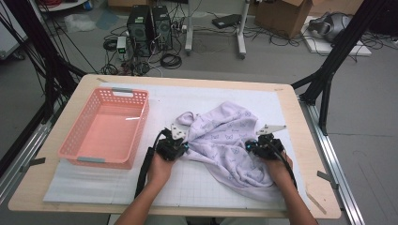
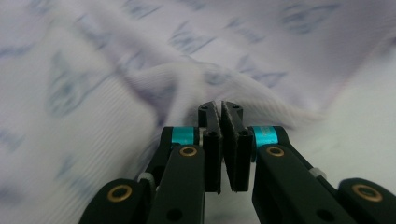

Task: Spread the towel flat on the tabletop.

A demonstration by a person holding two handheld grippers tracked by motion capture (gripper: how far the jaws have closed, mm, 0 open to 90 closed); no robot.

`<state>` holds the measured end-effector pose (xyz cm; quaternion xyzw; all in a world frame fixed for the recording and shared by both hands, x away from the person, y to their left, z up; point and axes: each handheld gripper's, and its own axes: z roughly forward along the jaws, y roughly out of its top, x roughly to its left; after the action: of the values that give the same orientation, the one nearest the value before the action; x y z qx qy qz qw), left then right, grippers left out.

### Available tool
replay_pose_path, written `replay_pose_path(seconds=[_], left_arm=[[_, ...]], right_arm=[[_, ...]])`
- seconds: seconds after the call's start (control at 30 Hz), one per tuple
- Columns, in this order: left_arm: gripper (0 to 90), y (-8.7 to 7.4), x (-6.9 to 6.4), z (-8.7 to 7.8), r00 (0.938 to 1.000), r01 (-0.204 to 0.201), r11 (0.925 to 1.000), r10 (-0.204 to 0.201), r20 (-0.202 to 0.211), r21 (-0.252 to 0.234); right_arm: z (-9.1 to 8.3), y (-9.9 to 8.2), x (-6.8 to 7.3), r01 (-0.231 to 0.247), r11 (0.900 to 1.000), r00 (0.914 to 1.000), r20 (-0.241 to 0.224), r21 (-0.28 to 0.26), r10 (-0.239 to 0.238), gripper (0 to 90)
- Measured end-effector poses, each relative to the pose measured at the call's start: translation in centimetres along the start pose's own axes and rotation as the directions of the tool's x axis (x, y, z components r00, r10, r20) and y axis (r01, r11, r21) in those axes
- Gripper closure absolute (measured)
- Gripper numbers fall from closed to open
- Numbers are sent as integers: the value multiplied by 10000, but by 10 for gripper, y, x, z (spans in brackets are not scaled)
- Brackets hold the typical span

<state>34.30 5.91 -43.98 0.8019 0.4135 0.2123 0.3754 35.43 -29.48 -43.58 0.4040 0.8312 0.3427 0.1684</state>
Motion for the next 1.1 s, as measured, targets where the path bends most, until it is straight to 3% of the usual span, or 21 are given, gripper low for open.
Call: replay_pose_path(seconds=[0.07,0.17,0.27,0.37,0.4,0.43,0.47,0.53,0.63,0.7,0.8,0.9,0.97,1.1], left_arm=[[827,3,13,1,9975,83,9997,-98,-695,-222],[829,8,33,4,9925,613,9969,-662,-1029,-502],[829,13,35,9,9926,728,9940,-802,-915,-817],[816,16,31,14,9899,1217,9818,-1309,-551,-1457],[775,16,29,15,9887,1384,9797,-1452,-374,-1454],[690,15,26,16,9873,1557,9787,-1587,-115,-1341],[601,15,23,15,9865,1637,9784,-1627,185,-1264],[468,11,14,8,9902,1400,9783,-1386,197,-1525],[370,5,6,-5,9933,1151,9780,-1117,294,-1739],[368,-1,2,-15,9916,1233,9739,-1132,629,-1903],[386,-7,-2,-25,9812,1508,9703,-1237,1479,-1890],[395,-12,-11,-27,9675,1502,9763,-1126,2265,-1560],[391,-13,-22,-24,9614,1276,9829,-897,2601,-1329],[381,-10,-50,-12,9491,466,9950,-167,3145,-878]], right_arm=[[3,6,-12,-203,9997,9978,629,-143,211,869],[6,16,-31,-525,9979,9868,1513,-381,577,871],[4,23,-47,-864,9931,9649,2415,-788,1031,871],[0,28,-57,-1242,9828,9300,3294,-1364,1632,870],[-1,29,-58,-1497,9771,9211,3378,-1511,1934,868],[-2,29,-60,-1769,9707,9182,3278,-1625,2222,853],[-3,29,-60,-1979,9657,9180,3135,-1683,2428,828],[-7,28,-58,-2101,9621,9224,2911,-1737,2540,690],[-23,22,-54,-2063,9549,9319,2546,-2133,2582,628],[-36,17,-50,-2090,9511,9413,2167,-2273,2587,610],[-52,9,-41,-1949,9545,9576,1667,-2258,2350,595],[-62,-3,-27,-1618,9620,9722,1316,-2200,1937,581],[-66,-13,-19,-1433,9661,9784,1162,-2146,1709,578],[-71,-31,-10,-1400,9673,9790,1164,-2116,1672,569]])
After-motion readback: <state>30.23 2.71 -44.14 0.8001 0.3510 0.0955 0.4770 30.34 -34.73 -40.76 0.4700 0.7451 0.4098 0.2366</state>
